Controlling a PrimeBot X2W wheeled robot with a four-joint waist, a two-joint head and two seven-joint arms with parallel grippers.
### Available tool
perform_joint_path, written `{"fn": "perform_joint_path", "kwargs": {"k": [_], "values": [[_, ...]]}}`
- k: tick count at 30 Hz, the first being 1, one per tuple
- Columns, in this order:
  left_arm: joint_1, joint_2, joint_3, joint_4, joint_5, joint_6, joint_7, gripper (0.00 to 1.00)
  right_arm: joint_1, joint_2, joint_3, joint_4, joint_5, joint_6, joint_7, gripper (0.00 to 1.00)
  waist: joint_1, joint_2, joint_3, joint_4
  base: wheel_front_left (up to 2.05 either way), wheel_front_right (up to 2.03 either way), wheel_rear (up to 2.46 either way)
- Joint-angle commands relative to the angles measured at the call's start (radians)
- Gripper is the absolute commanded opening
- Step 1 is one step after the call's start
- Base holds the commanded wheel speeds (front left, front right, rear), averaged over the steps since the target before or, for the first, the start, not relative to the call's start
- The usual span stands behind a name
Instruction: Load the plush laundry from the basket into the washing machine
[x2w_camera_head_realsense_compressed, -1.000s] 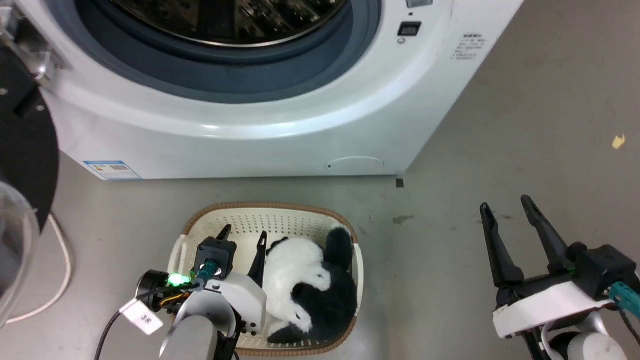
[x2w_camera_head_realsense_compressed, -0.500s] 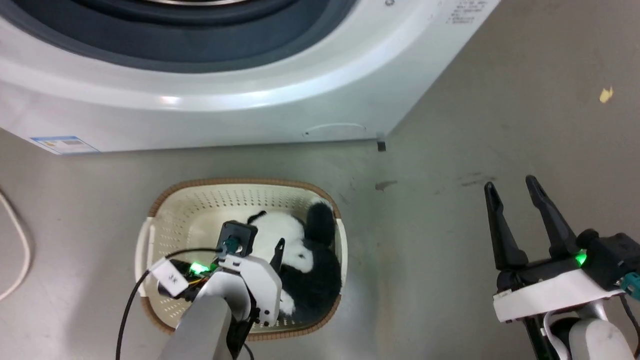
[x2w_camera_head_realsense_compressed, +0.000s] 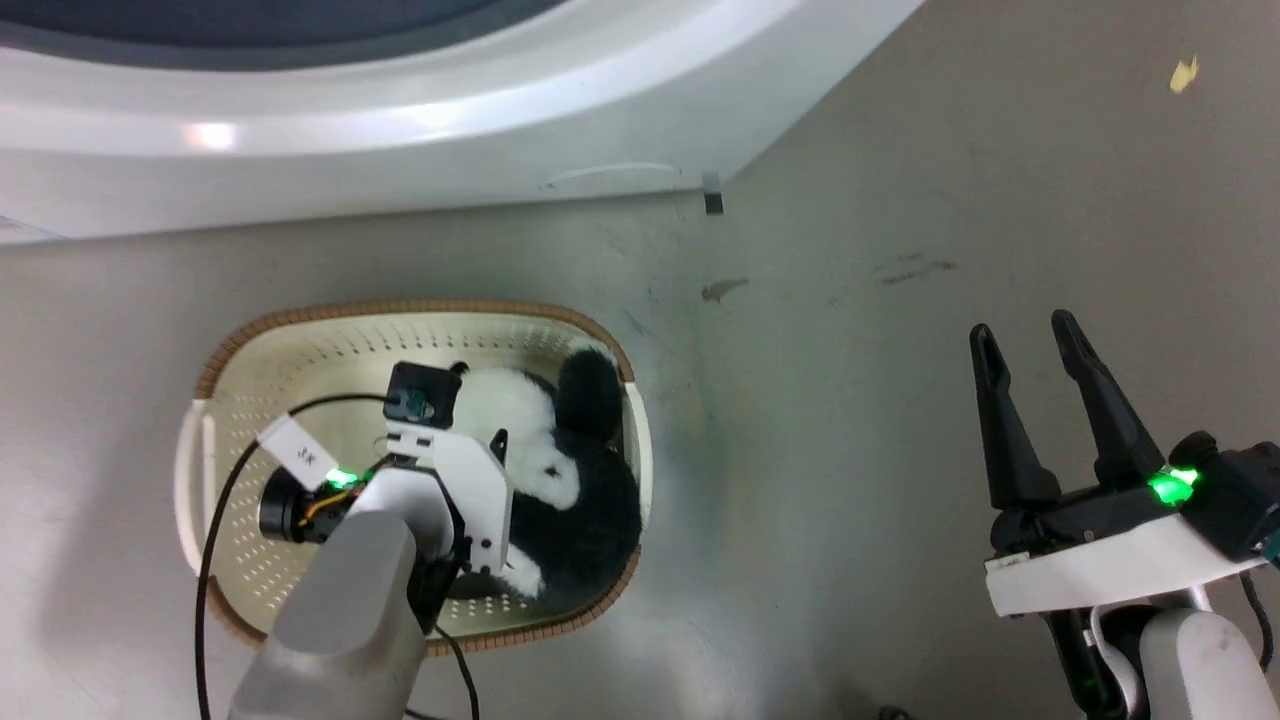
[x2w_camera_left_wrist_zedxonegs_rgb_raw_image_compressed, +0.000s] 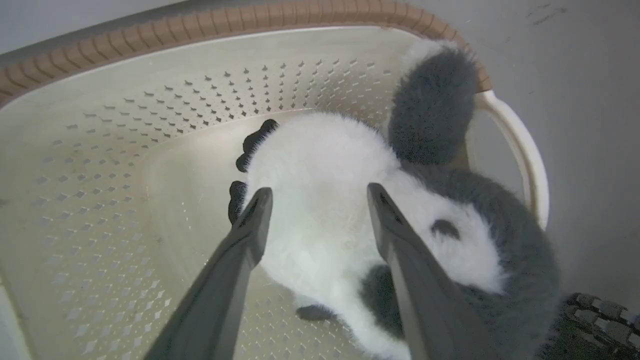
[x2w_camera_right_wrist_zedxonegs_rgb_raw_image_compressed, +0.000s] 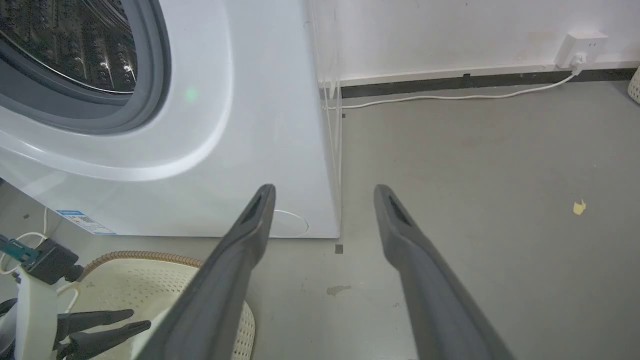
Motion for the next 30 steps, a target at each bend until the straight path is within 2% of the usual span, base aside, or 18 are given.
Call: {"fn": "perform_joint_path", "kwargs": {"k": [1, 16, 17, 18, 19, 25, 30], "values": [[-0.033, 0.008, -0.01, 0.025, -0.006, 0.003, 0.009, 1.0, -0.018, 0.0, 0.001, -0.007, 0.014, -0.001, -0.01, 1.0, -0.0001, -0.0001, 0.027, -0.011, 0.0, 0.0, 0.0], [-0.161, 0.026, -0.08, 0.185, -0.055, 0.006, 0.122, 1.0, -0.051, 0.0, 0.0, -0.025, 0.068, -0.001, -0.041, 1.0, -0.0001, -0.0001, 0.162, -0.05, 0.0, 0.0, 0.0], [-0.168, 0.027, -0.085, 0.195, -0.059, 0.003, 0.121, 0.97, -0.053, 0.0, 0.001, -0.025, 0.07, -0.001, -0.043, 1.0, -0.0001, -0.0001, 0.169, -0.054, 0.0, 0.0, 0.0], [-0.175, 0.029, -0.089, 0.206, -0.063, 0.0, 0.116, 0.31, -0.055, 0.0, 0.002, -0.026, 0.073, -0.001, -0.045, 1.0, -0.0001, -0.0001, 0.176, -0.058, 0.0, 0.0, 0.0], [-0.182, 0.03, -0.094, 0.216, -0.066, -0.002, 0.111, 0.0, -0.058, 0.0, 0.003, -0.026, 0.076, -0.001, -0.047, 1.0, -0.0001, -0.0001, 0.182, -0.063, 0.0, 0.0, 0.0], [-0.214, 0.046, -0.108, 0.277, -0.095, 0.009, 0.07, 0.0, -0.085, 0.0, 0.007, -0.018, 0.103, -0.001, -0.06, 1.0, -0.0001, -0.0001, 0.197, -0.092, 0.0, 0.0, 0.0], [-0.222, 0.033, -0.116, 0.326, -0.127, 0.016, -0.008, 0.0, -0.086, 0.0, -0.014, -0.013, 0.097, -0.001, -0.07, 1.0, -0.0001, -0.0001, 0.155, -0.079, 0.0, 0.0, 0.0]]}}
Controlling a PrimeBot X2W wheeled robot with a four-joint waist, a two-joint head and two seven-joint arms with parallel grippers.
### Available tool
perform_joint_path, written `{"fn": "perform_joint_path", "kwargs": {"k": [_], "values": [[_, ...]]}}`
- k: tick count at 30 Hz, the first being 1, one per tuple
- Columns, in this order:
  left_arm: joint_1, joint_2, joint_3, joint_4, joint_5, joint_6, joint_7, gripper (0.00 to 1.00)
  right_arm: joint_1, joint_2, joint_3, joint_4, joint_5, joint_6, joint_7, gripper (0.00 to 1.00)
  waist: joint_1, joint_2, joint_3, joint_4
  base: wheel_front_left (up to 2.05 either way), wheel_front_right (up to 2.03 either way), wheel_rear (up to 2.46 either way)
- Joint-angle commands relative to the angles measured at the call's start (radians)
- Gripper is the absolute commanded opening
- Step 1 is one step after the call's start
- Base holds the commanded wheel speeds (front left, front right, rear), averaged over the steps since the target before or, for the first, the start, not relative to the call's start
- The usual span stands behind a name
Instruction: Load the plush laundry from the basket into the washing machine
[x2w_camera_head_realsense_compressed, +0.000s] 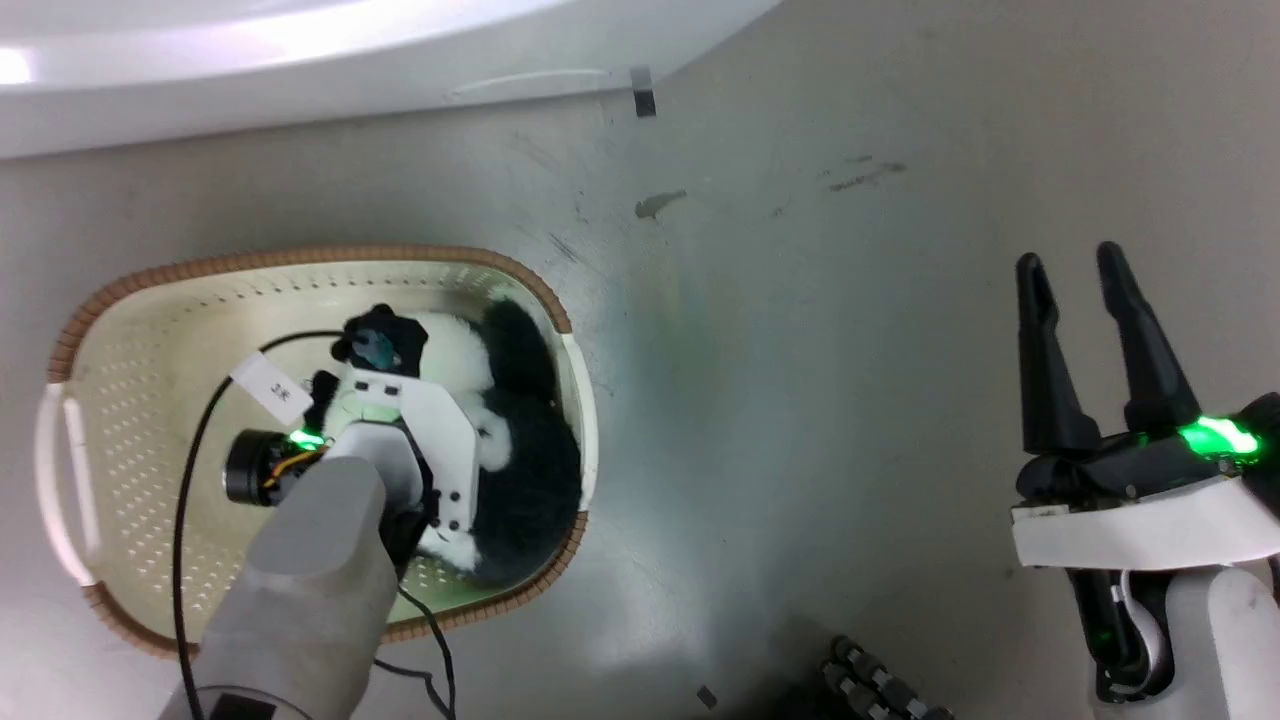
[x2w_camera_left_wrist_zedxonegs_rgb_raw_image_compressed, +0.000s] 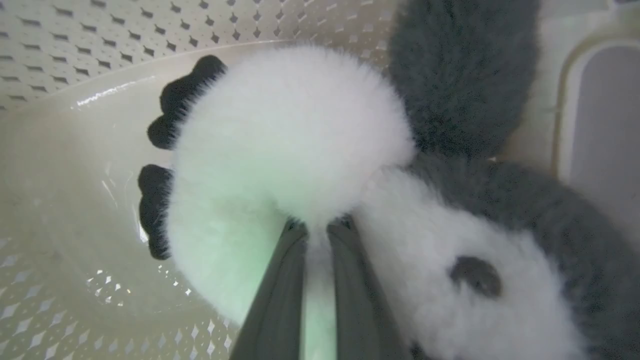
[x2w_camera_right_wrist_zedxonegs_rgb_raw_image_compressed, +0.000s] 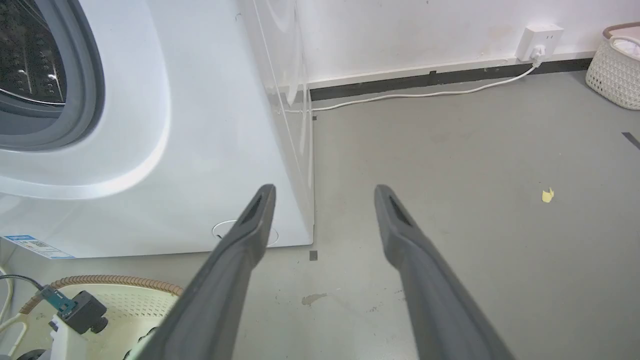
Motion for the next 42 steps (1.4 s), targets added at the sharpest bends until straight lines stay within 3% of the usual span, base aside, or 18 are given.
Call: {"fn": "perform_joint_path", "kwargs": {"k": [1, 10, 23, 26, 30, 31, 32, 33, 34, 35, 37, 42], "values": [[-0.007, 0.001, -0.015, 0.036, -0.008, 0.007, -0.016, 0.0, -0.009, 0.0, -0.007, 0.004, -0.004, -0.001, -0.012, 1.0, 0.0, -0.0001, -0.032, 0.016, 0.0, 0.0, 0.0], [0.049, -0.062, -0.026, 0.127, -0.092, -0.04, -0.148, 0.0, 0.051, 0.0, -0.071, -0.002, -0.072, -0.001, -0.03, 1.0, 0.0, -0.0001, -0.231, 0.084, 0.0, 0.0, 0.0], [0.262, -0.093, -0.055, 0.043, -0.149, -0.096, -0.375, 0.0, 0.203, 0.0, -0.087, 0.002, -0.153, -0.001, -0.03, 1.0, 0.0, -0.0001, -0.578, 0.203, 0.0, 0.0, 0.0], [0.313, -0.093, -0.04, -0.057, -0.158, -0.098, -0.385, 0.0, 0.232, 0.0, -0.09, 0.001, -0.16, -0.001, -0.03, 1.0, 0.0, -0.0001, -0.623, 0.224, 0.0, 0.0, 0.0], [0.415, -0.062, 0.011, -0.306, -0.118, -0.093, -0.386, 0.0, 0.26, 0.0, -0.091, -0.006, -0.166, -0.001, -0.03, 1.0, 0.0, -0.0001, -0.659, 0.243, 0.0, 0.0, 0.0], [0.415, -0.062, 0.011, -0.306, -0.118, -0.093, -0.386, 0.0, 0.26, 0.0, -0.091, -0.006, -0.166, -0.001, -0.03, 1.0, 0.0, -0.0001, -0.659, 0.243, 0.0, 0.0, 0.0], [0.471, -0.048, 0.043, -0.436, -0.085, -0.08, -0.386, 0.0, 0.268, 0.0, -0.093, -0.007, -0.168, -0.001, -0.03, 1.0, 0.0, -0.0001, -0.667, 0.249, 0.0, 0.0, 0.0], [0.471, -0.048, 0.043, -0.436, -0.085, -0.08, -0.386, 0.0, 0.268, 0.0, -0.093, -0.007, -0.168, -0.001, -0.03, 1.0, 0.0, -0.0001, -0.667, 0.249, 0.0, 0.0, 0.0], [0.52, -0.044, 0.077, -0.564, -0.052, -0.068, -0.386, 0.0, 0.272, 0.0, -0.093, -0.009, -0.167, -0.001, -0.03, 1.0, 0.0, -0.0001, -0.672, 0.253, 0.0, 0.0, 0.0], [0.52, -0.044, 0.077, -0.564, -0.052, -0.068, -0.386, 0.0, 0.272, 0.0, -0.093, -0.009, -0.167, -0.001, -0.03, 1.0, 0.0, -0.0001, -0.672, 0.253, 0.0, 0.0, 0.0], [0.572, -0.045, 0.122, -0.73, -0.007, -0.056, -0.386, 0.0, 0.273, 0.0, -0.089, -0.012, -0.168, -0.001, -0.03, 1.0, 0.0, -0.0001, -0.666, 0.253, 0.0, 0.0, 0.0], [0.587, -0.055, 0.167, -0.894, 0.041, -0.049, -0.386, 0.0, 0.259, 0.0, -0.076, -0.021, -0.162, -0.001, -0.03, 1.0, 0.0, -0.0001, -0.629, 0.237, 0.0, 0.0, 0.0]]}}
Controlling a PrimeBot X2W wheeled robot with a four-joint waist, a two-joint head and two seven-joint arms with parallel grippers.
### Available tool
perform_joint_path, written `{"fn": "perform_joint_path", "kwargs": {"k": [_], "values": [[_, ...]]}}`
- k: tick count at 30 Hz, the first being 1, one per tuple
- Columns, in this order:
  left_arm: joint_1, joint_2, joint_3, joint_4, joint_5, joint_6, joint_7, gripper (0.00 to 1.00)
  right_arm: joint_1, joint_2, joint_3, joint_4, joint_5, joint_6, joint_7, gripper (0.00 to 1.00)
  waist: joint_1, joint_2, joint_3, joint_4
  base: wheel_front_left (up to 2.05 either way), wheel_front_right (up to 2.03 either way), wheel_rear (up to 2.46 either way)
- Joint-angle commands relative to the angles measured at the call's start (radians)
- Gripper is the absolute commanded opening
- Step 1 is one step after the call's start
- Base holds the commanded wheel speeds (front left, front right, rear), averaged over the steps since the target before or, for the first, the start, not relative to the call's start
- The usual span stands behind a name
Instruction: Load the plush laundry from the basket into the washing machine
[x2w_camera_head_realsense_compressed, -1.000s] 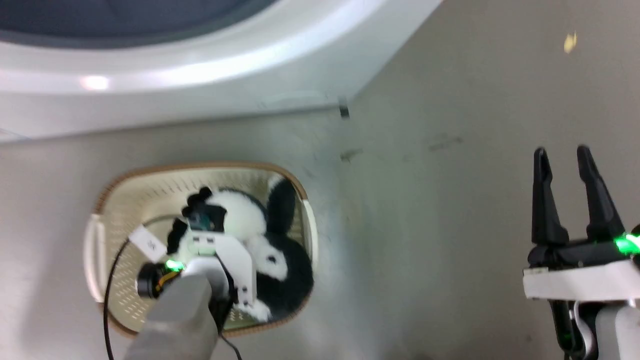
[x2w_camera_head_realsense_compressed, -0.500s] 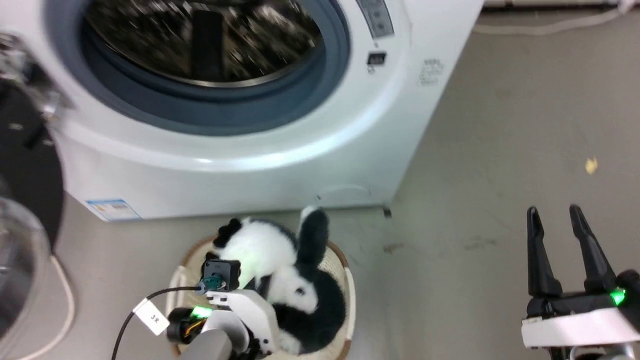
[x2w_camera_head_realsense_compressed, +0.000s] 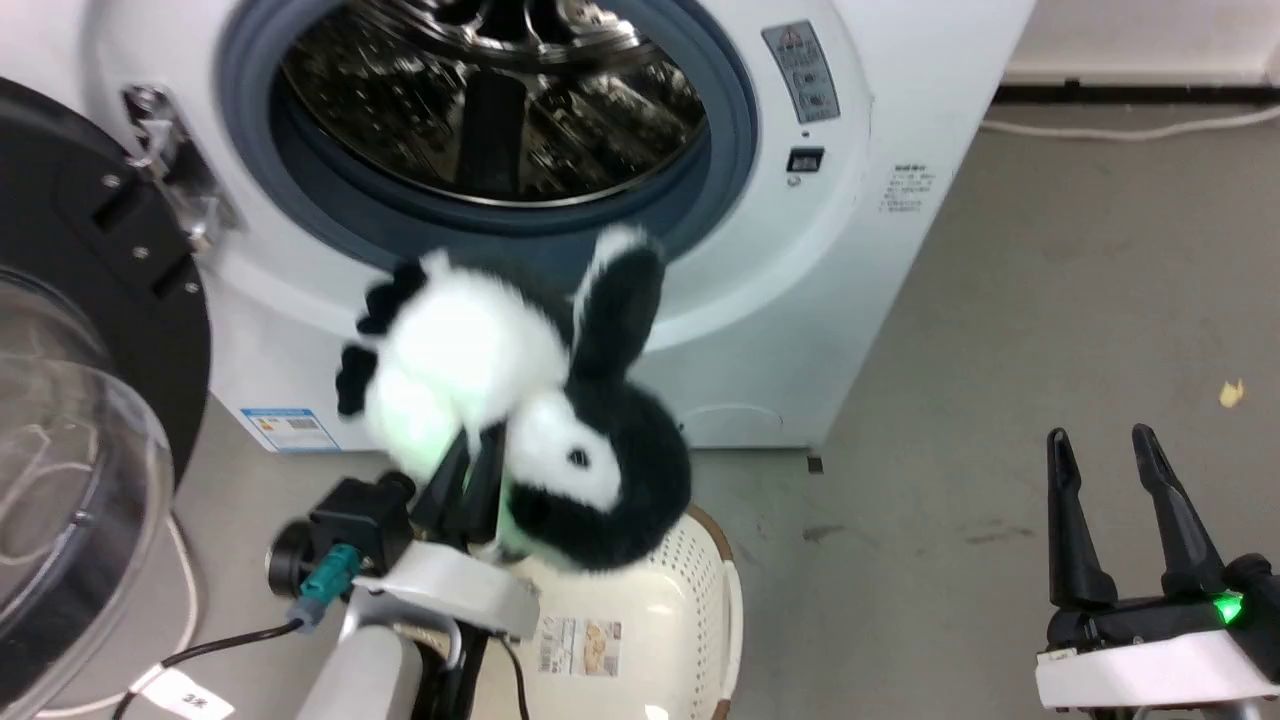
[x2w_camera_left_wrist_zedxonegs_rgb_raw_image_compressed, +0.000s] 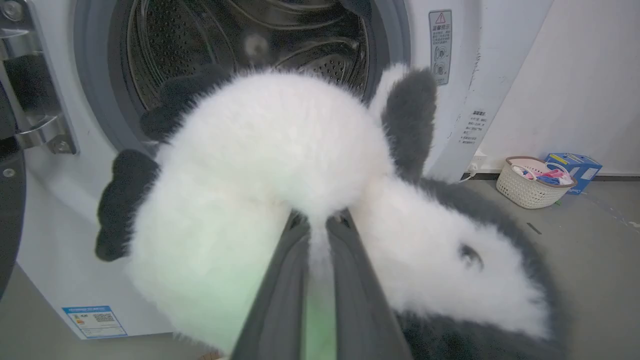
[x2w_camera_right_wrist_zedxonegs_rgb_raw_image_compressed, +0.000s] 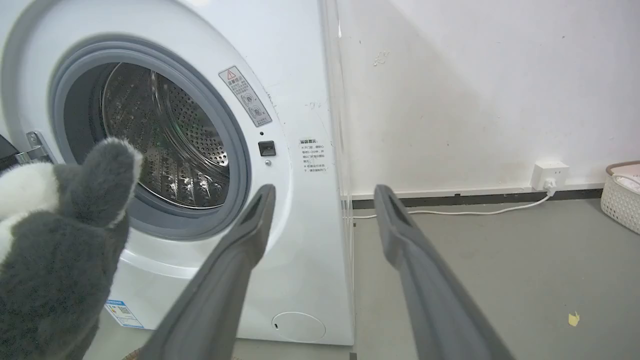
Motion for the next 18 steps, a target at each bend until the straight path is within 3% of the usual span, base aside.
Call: {"fn": "perform_joint_path", "kwargs": {"k": [1, 10, 18], "values": [[-0.008, -0.006, 0.007, -0.025, 0.008, 0.005, -0.006, 0.0, -0.01, 0.0, 0.003, -0.005, 0.003, -0.001, -0.004, 1.0, 0.0, -0.0001, 0.029, -0.016, 0.0, 0.0, 0.0], [-0.187, 0.009, 0.077, -0.097, 0.049, 0.016, -0.006, 0.0, -0.088, 0.0, 0.015, -0.012, 0.044, -0.001, -0.004, 1.0, 0.0, -0.0001, 0.202, -0.094, 0.0, 0.0, 0.0], [-0.569, 0.107, 0.136, 0.02, 0.052, 0.02, 0.116, 0.0, -0.176, 0.0, 0.038, -0.012, 0.103, -0.001, -0.004, 1.0, 0.0, -0.0001, 0.415, -0.192, 0.0, 0.0, 0.0]]}}
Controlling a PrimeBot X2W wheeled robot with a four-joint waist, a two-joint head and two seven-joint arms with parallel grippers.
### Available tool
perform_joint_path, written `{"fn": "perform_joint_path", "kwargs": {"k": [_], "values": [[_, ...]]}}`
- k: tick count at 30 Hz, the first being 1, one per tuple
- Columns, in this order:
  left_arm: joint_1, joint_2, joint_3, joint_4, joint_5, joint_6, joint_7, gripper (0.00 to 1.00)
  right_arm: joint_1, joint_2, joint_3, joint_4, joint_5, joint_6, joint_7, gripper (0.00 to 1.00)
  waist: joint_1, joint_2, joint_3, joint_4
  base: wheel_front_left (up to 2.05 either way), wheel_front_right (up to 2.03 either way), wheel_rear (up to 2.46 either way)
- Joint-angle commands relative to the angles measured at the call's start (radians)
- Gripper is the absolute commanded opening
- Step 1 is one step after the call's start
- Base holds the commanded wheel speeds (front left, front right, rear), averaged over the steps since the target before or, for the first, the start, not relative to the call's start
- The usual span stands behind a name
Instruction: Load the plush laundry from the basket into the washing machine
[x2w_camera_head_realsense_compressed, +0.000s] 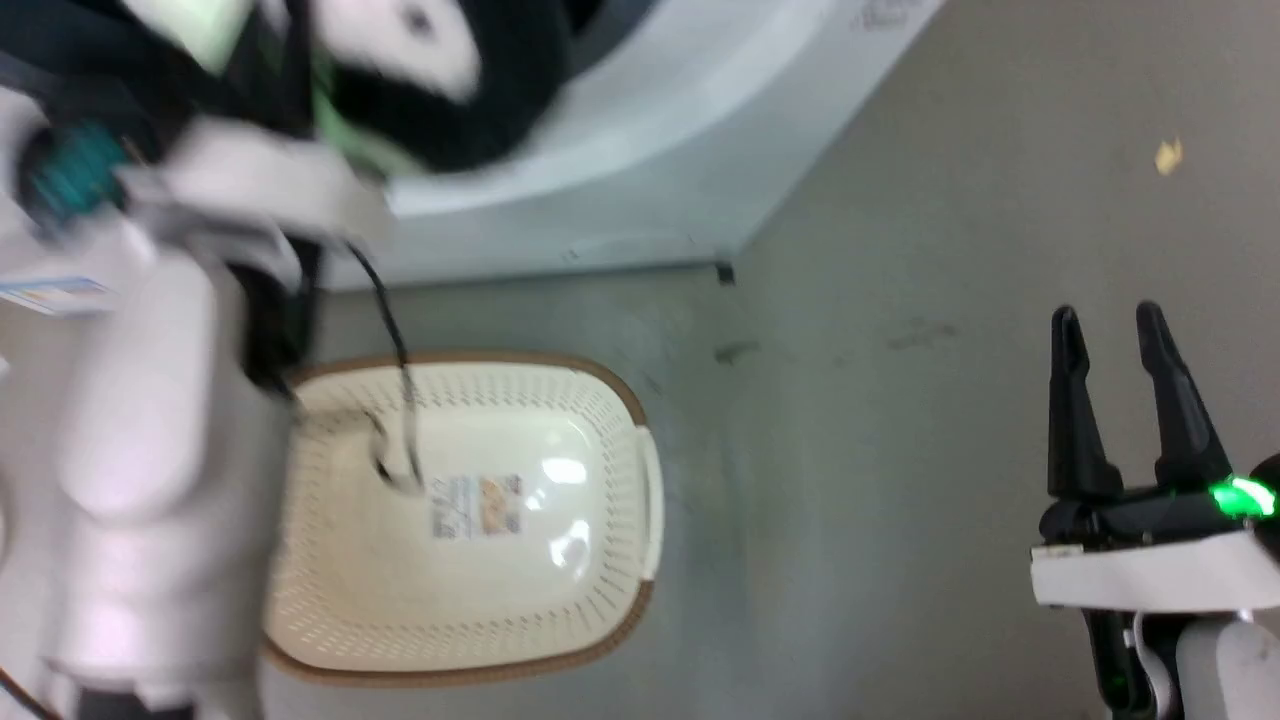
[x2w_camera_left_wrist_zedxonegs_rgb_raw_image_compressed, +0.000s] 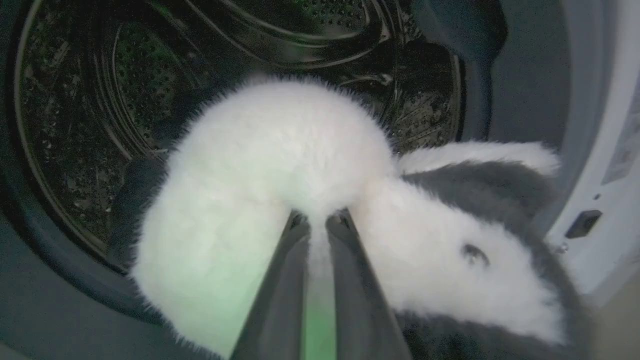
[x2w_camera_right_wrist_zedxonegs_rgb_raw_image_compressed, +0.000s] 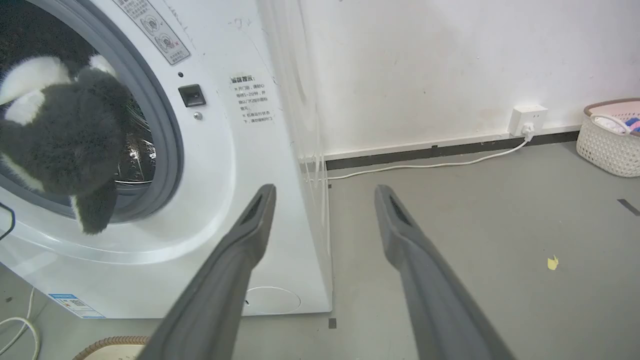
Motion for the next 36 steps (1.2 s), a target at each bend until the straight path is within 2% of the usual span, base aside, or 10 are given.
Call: {"fn": "perform_joint_path", "kwargs": {"k": [1, 10, 14, 16, 21, 30, 31, 32, 36], "values": [[-0.052, 0.017, 0.008, 0.006, 0.006, 0.001, 0.006, 0.0, -0.02, 0.0, 0.002, 0.0, 0.01, -0.001, -0.004, 1.0, -0.0002, -0.0001, 0.094, -0.071, 0.0, 0.0, 0.0], [-0.446, 0.136, 0.011, 0.24, 0.043, -0.002, 0.184, 0.0, -0.082, 0.0, 0.026, 0.015, 0.074, -0.001, -0.004, 1.0, -0.0002, -0.0001, 0.228, -0.147, 0.0, 0.0, 0.0], [-0.59, 0.171, 0.01, 0.335, 0.07, 0.021, 0.197, 0.0, -0.102, 0.0, 0.047, 0.021, 0.095, -0.001, -0.004, 1.0, -0.0002, -0.0001, 0.266, -0.171, 0.0, 0.0, 0.0], [-0.645, 0.176, 0.013, 0.377, 0.073, 0.034, 0.191, 0.0, -0.11, 0.0, 0.053, 0.021, 0.104, -0.001, -0.004, 1.0, -0.0002, -0.0001, 0.281, -0.177, 0.0, 0.0, 0.0], [-0.706, 0.182, -0.009, 0.501, 0.083, 0.028, 0.216, 0.0, -0.122, 0.0, 0.062, 0.024, 0.118, -0.001, -0.004, 1.0, -0.0002, -0.0001, 0.312, -0.178, 0.0, 0.0, 0.0], [-0.737, 0.166, -0.042, 0.63, 0.09, 0.014, 0.138, 0.0, -0.136, 0.0, 0.062, 0.026, 0.106, -0.001, -0.004, 1.0, -0.0002, -0.0001, 0.314, -0.157, 0.0, 0.0, 0.0], [-0.735, 0.164, -0.047, 0.644, 0.091, 0.013, 0.129, 0.47, -0.136, 0.0, 0.059, 0.026, 0.1, -0.001, -0.004, 1.0, -0.0002, -0.0001, 0.307, -0.153, 0.0, 0.0, 0.0], [-0.731, 0.161, -0.05, 0.658, 0.091, 0.011, 0.122, 1.0, -0.136, 0.0, 0.054, 0.025, 0.095, -0.001, -0.004, 1.0, -0.0002, -0.0001, 0.3, -0.148, 0.0, 0.0, 0.0], [-0.7, 0.15, -0.059, 0.71, 0.084, 0.002, 0.074, 1.0, -0.132, 0.0, 0.035, 0.022, 0.069, -0.001, -0.004, 1.0, -0.0002, -0.0001, 0.251, -0.125, 0.0, 0.0, 0.0]]}}
